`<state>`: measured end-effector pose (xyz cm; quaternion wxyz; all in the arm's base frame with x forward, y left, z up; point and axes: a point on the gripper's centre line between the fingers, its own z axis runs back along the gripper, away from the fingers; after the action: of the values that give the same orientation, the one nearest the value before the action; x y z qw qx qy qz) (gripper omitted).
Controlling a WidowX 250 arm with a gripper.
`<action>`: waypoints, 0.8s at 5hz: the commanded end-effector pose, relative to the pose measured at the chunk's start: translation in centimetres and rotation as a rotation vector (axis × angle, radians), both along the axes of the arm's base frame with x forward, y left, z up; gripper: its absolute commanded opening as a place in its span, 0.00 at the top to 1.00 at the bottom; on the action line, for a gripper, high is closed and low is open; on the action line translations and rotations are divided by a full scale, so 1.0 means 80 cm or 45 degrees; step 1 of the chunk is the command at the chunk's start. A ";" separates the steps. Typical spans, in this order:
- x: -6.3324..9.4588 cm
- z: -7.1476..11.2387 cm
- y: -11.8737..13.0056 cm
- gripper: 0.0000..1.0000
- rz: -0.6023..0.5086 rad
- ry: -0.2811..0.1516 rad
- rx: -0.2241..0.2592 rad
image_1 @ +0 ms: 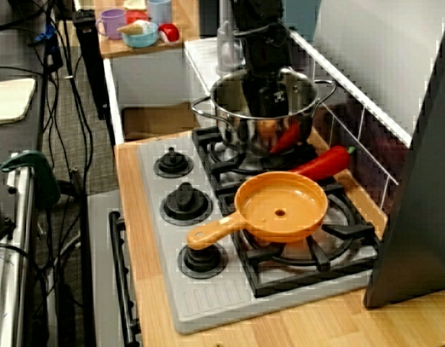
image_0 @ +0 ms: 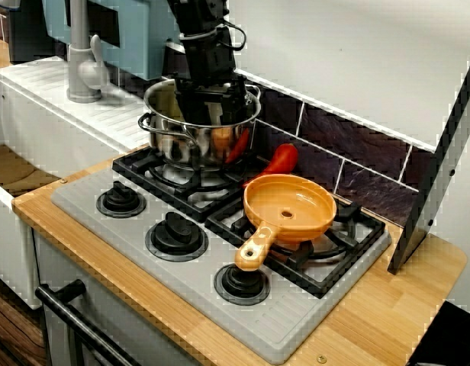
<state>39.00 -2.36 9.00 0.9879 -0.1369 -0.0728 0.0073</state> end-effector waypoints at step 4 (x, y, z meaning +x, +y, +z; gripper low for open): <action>0.005 -0.003 0.012 0.00 0.036 -0.090 0.140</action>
<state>39.05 -1.34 6.83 0.9928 -0.0829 -0.0849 0.0172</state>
